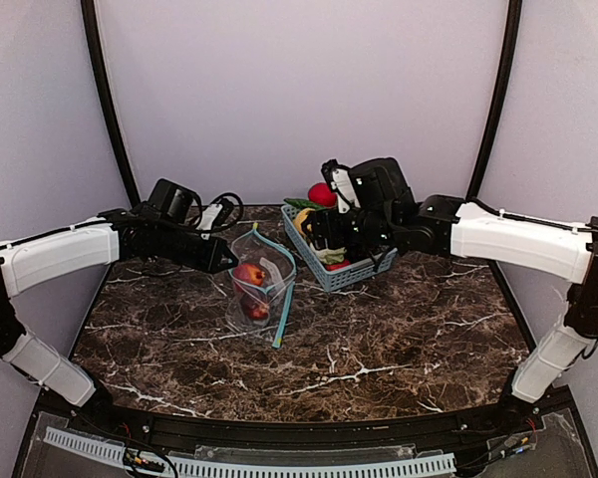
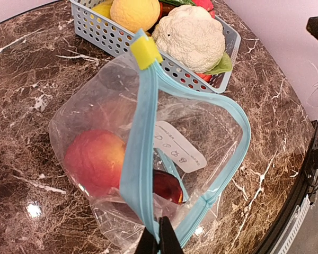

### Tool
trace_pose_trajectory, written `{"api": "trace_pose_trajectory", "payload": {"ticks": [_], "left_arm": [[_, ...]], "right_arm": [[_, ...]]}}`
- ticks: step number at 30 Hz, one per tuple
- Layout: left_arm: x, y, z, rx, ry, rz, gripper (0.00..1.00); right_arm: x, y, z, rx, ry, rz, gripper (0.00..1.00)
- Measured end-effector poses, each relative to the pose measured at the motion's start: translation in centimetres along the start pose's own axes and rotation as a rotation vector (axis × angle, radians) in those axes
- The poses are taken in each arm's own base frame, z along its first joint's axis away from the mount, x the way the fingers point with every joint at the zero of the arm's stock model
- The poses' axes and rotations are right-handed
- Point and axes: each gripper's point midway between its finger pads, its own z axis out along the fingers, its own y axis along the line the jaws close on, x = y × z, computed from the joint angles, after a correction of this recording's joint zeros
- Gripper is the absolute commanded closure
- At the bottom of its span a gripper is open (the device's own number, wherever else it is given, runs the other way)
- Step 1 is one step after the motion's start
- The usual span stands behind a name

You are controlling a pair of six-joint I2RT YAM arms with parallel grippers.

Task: Place the food in the zip-top bag and seal the zipper
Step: Place the fake fruit in the zipper food storage bag, then pick up the fake vegetable from the bin.

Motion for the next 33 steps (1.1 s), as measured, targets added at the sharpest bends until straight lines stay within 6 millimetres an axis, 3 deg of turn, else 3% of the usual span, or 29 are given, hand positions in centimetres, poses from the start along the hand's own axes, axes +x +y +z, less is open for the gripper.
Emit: {"api": "trace_pose_trajectory", "payload": {"ticks": [4,9,13,17,24,33], "left_arm": [[-0.2,0.2,-0.3,-0.014,-0.012,0.003,0.99],[-0.3,0.2,-0.3,-0.019,-0.013,0.003,0.99],[-0.2,0.2,-0.3,-0.018,-0.013,0.003,0.99],[-0.2,0.2,-0.3,-0.014,-0.012,0.003,0.99],[-0.2,0.1,-0.3,-0.012,-0.011,0.002,0.99],[-0.1,0.0,-0.2,-0.002,-0.006,0.002,0.99]], "right_arm": [[1.5,-4.6,0.6,0.105,0.059,0.016,0.19],[2.0,-10.3,0.8,0.197,0.098,0.072,0.18],[2.3,-14.2,1.2,0.256,0.115,0.115,0.18],[4.0,-17.1,3.0,0.290,0.173,0.147,0.18],[7.5,-19.7,6.4,0.316,0.284,0.152,0.17],[7.1,-20.7,9.1,0.321,0.296,0.134,0.18]]}}
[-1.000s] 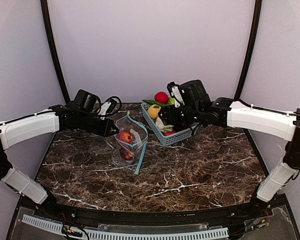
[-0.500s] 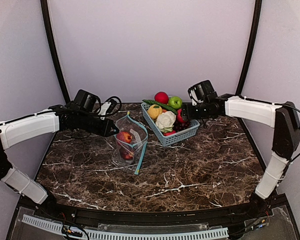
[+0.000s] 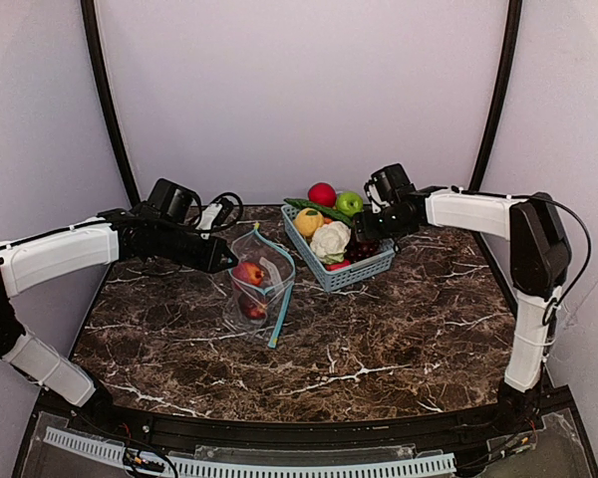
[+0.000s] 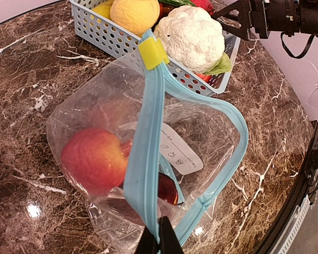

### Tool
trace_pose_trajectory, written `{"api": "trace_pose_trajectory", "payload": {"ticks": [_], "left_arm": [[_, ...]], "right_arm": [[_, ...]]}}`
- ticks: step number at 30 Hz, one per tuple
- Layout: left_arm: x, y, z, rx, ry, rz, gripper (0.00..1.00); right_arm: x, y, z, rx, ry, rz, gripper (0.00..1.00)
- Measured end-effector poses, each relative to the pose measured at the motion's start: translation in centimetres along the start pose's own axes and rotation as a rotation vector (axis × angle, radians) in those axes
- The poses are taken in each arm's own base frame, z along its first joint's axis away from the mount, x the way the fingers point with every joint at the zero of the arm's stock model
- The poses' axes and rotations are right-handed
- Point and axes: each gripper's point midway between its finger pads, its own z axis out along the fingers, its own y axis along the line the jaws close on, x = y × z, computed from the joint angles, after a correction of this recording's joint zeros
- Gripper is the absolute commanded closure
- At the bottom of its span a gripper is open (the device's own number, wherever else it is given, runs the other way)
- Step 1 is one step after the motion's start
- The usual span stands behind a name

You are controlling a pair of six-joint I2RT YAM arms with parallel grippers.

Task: Place the food in the zip-top bag and seal the zipper
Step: Pick up the fake vegetable from the bin.

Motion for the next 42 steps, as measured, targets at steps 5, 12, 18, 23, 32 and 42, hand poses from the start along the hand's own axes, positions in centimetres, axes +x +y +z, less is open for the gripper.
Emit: {"api": "trace_pose_trajectory", "payload": {"ticks": [5,12,18,23,32,42], "left_arm": [[0.0,0.0,0.0,0.001,0.001,0.000,0.99],[0.1,0.0,0.1,0.004,0.005,-0.001,0.99],[0.2,0.0,0.3,0.006,0.011,-0.003,0.99],[0.2,0.0,0.3,0.008,0.012,-0.003,0.99],[0.3,-0.1,0.3,0.014,0.014,-0.003,0.99],[0.3,-0.1,0.3,0.014,0.014,-0.003,0.99]], "right_arm": [[-0.1,-0.6,1.7,0.018,0.013,-0.005,0.17],[-0.3,-0.7,3.2,0.028,0.024,-0.031,0.19],[-0.5,-0.7,3.8,0.035,0.026,-0.049,0.21],[-1.1,-0.8,4.1,0.045,0.016,-0.056,0.29],[-1.1,-0.9,4.1,0.051,0.017,-0.062,0.36],[-0.2,-1.9,0.7,0.081,0.014,-0.056,0.37]]}}
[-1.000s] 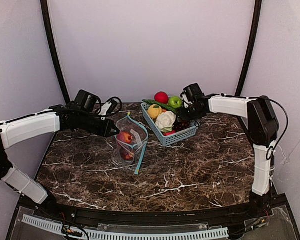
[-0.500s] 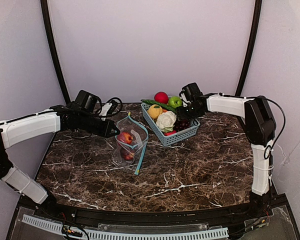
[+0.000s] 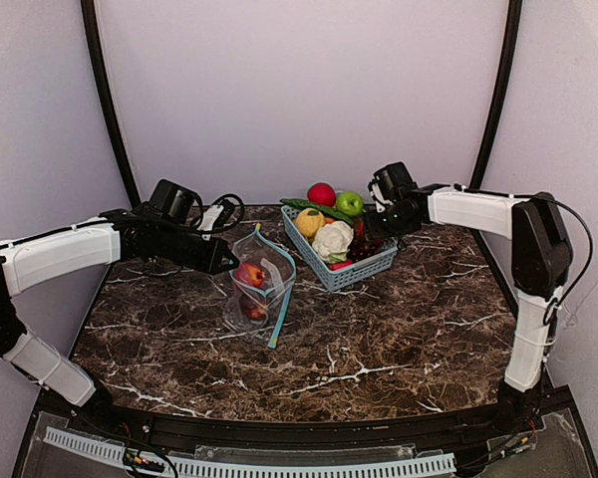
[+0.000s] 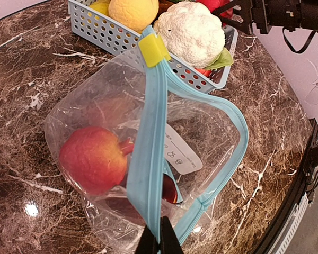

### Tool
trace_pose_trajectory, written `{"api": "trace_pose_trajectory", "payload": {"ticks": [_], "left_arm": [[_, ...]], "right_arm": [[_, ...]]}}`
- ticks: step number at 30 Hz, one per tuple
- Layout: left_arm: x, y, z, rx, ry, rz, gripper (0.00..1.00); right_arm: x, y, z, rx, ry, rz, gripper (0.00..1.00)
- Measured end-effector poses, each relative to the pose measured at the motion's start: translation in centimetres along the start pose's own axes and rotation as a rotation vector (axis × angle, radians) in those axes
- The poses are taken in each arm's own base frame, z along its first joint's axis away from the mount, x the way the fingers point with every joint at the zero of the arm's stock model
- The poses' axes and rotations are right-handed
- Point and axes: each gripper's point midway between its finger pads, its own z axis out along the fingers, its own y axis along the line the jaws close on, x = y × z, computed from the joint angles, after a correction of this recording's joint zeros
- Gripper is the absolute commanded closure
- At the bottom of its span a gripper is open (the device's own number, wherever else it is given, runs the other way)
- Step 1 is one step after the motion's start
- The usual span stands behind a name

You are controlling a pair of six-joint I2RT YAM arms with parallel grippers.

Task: Place the food in the zip-top bag and seal the zipper
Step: Pick up the fake vegetable from the bin.

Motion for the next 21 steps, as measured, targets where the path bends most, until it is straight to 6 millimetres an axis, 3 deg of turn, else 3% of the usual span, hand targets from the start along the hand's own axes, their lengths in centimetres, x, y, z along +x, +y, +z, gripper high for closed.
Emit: {"api": "trace_pose_trajectory", "payload": {"ticks": [6,11,14,17,21], "left_arm": [[0.0,0.0,0.0,-0.001,0.000,0.000,0.99],[0.0,0.0,0.0,0.000,0.000,0.000,0.99],[0.0,0.0,0.0,0.000,0.000,0.000,0.99],[0.0,-0.1,0.0,0.003,0.001,0.000,0.99],[0.0,-0.1,0.0,0.005,0.001,0.000,0.99]], "right_arm": [[-1.2,-1.8,-4.9,0.041,-0.067,0.018,0.37],[-1.6,-1.2,-9.0,0.007,-0.116,0.010,0.37],[-2.0,1.9,-12.0,-0.063,-0.164,-0.048,0.37],[-1.8,6.7,-14.6,-0.171,-0.201,-0.137,0.37],[0.1,13.6,-17.0,-0.351,-0.206,-0.255,0.37]]}}
